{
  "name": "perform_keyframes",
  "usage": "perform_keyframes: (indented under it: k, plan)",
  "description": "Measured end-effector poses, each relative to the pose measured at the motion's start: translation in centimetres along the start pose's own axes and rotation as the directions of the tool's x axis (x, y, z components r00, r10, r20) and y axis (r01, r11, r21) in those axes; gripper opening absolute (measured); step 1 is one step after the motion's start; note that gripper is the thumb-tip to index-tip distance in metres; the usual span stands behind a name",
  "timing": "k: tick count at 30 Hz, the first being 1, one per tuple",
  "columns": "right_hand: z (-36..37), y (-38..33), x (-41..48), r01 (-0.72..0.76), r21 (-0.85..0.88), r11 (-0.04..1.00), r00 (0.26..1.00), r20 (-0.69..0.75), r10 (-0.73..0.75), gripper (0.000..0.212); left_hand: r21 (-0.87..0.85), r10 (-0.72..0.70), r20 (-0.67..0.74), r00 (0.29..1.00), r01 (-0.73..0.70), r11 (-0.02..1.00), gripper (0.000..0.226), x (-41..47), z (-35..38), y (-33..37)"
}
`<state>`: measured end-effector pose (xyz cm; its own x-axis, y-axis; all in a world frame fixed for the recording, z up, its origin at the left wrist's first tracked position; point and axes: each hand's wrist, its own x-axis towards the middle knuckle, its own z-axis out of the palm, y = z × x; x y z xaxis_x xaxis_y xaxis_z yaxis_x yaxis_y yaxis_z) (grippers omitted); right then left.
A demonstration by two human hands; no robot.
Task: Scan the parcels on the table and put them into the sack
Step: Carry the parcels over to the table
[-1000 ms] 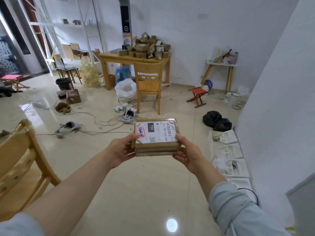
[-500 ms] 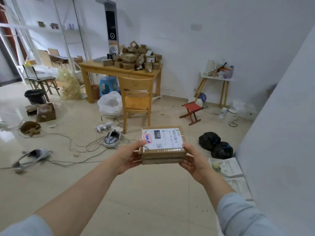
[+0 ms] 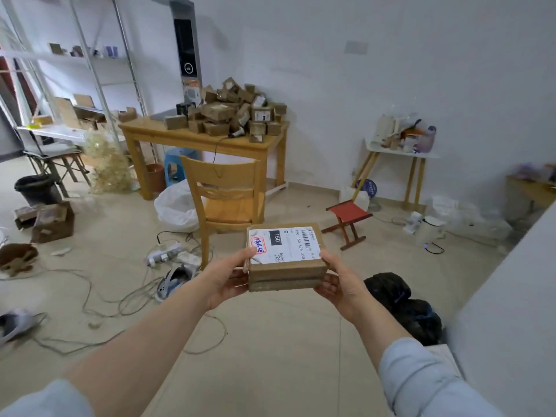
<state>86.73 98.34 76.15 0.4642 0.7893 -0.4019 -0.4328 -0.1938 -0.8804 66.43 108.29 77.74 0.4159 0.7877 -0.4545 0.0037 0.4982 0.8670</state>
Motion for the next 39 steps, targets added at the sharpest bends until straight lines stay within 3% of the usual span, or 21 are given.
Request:
perform_keyframes:
  k: [5,13,23,30,39]
  plan:
    - [0.9,-6.1,12.6,-0.003,0.022,1.000,0.998,0.059,0.001,0.028,0.008,0.023,-0.038,0.999,-0.023,1.000,0.029,11.3,2.9,6.4]
    - [3.7,-13.2,31.9,0.011,0.028,1.000,0.999,0.049,-0.013,0.020,0.088,0.017,-0.047,0.999,-0.013,0.996,0.063,30.8,5.0,14.6]
    - [6.4,-25.1,55.0,0.022,-0.020,1.000,0.999,-0.031,-0.023,0.021,0.104,-0.043,0.061,0.997,0.036,0.994,0.069,55.3,9.2,27.4]
    - [7.7,-30.0,71.6,-0.011,-0.057,0.998,1.000,-0.004,0.011,0.024,0.207,-0.100,0.073,0.992,0.083,0.975,0.102,70.4,10.9,32.9]
    - [12.2,-37.3,96.3,-0.104,-0.169,0.980,0.973,0.187,0.136,0.019,0.124,-0.149,-0.073,0.986,0.157,0.980,0.071,88.8,11.9,39.3]
